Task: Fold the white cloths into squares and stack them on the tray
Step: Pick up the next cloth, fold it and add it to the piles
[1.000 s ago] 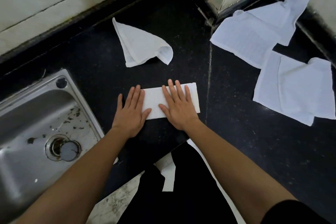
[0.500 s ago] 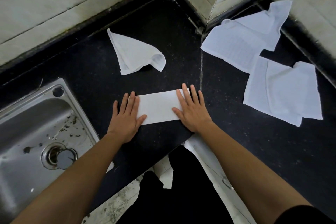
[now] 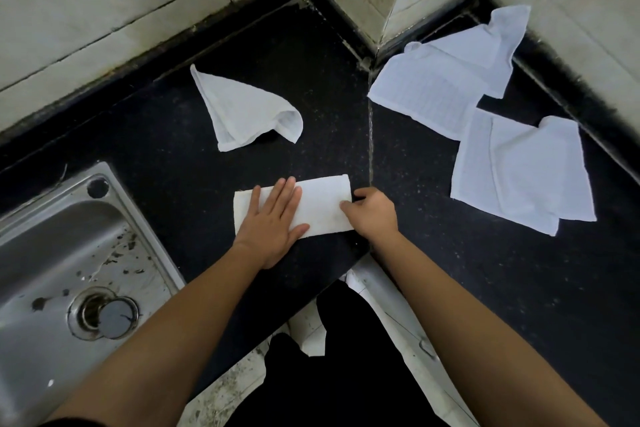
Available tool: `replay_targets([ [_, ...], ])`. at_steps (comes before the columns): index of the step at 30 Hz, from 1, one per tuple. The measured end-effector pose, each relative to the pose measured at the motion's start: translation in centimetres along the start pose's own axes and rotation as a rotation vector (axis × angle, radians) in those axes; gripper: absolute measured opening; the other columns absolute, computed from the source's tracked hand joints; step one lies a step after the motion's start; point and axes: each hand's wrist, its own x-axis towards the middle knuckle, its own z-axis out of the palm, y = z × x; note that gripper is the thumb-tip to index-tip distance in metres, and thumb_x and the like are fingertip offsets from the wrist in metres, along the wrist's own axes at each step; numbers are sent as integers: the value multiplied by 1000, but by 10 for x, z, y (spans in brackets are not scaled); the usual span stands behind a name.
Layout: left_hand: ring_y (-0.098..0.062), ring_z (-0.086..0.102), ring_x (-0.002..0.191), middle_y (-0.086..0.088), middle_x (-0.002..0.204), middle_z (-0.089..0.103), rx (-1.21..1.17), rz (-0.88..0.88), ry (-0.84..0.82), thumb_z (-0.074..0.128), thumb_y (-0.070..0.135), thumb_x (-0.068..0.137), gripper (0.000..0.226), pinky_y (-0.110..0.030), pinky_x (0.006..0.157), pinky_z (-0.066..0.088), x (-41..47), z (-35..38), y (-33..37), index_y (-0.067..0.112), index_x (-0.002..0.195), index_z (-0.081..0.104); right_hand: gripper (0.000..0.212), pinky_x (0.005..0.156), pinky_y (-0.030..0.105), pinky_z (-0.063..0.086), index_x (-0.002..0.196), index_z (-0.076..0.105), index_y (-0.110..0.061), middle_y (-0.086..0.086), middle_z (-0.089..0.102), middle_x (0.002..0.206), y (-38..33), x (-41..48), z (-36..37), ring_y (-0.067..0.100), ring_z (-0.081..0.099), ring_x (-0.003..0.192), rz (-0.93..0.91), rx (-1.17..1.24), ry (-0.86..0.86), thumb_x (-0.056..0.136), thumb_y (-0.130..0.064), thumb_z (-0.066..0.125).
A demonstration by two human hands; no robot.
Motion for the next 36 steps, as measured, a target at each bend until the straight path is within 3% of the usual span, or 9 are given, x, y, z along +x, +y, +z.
replay_targets([
  [5, -20, -20, 149, -6, 163, -20, -21, 8, 21, -9, 61, 93, 76, -54, 120, -5, 0, 4, -2, 13, 152, -16, 3, 84, 40, 60, 80, 73, -23, 0, 72, 92, -4, 10, -5, 19, 69, 89, 140, 266, -103, 81, -25, 72],
  [11, -18, -24, 148, -2, 160, -28, -109, -13, 35, -14, 66, 90, 82, -54, 121, -5, -5, -6, 1, 17, 156, -12, 12, 59, 24, 49, 97, 74, -16, 10, 75, 102, -4, 7, -16, 17, 67, 79, 220, 430, -184, 86, -18, 71],
  [13, -19, -18, 150, -1, 163, -19, -314, -177, 195, 11, 60, 100, 71, -51, 121, -5, -18, -12, 1, 20, 156, -6, 24, 60, 22, 49, 110, 73, -15, 7, 75, 103, -7, 1, -18, 13, 65, 77, 190, 480, -186, 86, -16, 72],
  [16, -27, 11, 150, -10, 164, 11, -763, -630, 474, 35, 43, 104, 62, -46, 119, 11, -35, -26, -4, 13, 155, 19, 35, 63, 20, 49, 119, 70, -21, -2, 75, 100, -16, -7, -17, 7, 68, 81, 105, 564, -194, 84, -18, 74],
  [20, -20, 54, 113, -10, 132, 55, -1612, -1068, 374, 36, 33, 104, 43, -36, 97, 42, -42, -42, -26, 9, 136, 50, 40, 71, 21, 53, 121, 66, -23, -1, 73, 96, -40, -19, 3, 5, 68, 79, -34, 516, -246, 83, -18, 77],
  [23, -17, 59, 107, -7, 120, 64, -1817, -1036, 265, 33, 36, 105, 42, -39, 98, 45, -49, -41, -40, 9, 130, 55, 46, 86, 27, 56, 124, 65, -19, -4, 67, 88, -58, -25, 35, 10, 66, 85, -111, 360, -247, 80, -20, 80],
  [26, -17, 60, 110, -7, 121, 65, -1896, -974, 225, 31, 38, 106, 45, -38, 98, 44, -54, -36, -48, 10, 130, 55, 42, 73, 13, 49, 123, 64, -18, -11, 65, 80, -77, -33, 66, 8, 64, 86, -202, 236, -270, 83, -19, 77],
  [32, -18, 60, 112, -9, 122, 65, -1968, -922, 204, 28, 41, 106, 49, -36, 94, 44, -58, -27, -58, 8, 132, 53, 52, 71, 8, 39, 136, 56, -14, -1, 72, 105, -99, -41, 112, 11, 63, 103, -258, 33, -320, 87, -22, 72],
  [36, -18, 61, 111, -7, 118, 65, -1970, -903, 194, 29, 41, 106, 48, -36, 94, 44, -59, -25, -59, 8, 131, 53, 58, 86, 17, 41, 140, 53, -13, -1, 71, 109, -91, -45, 110, 14, 61, 110, -284, -16, -357, 88, -32, 73],
])
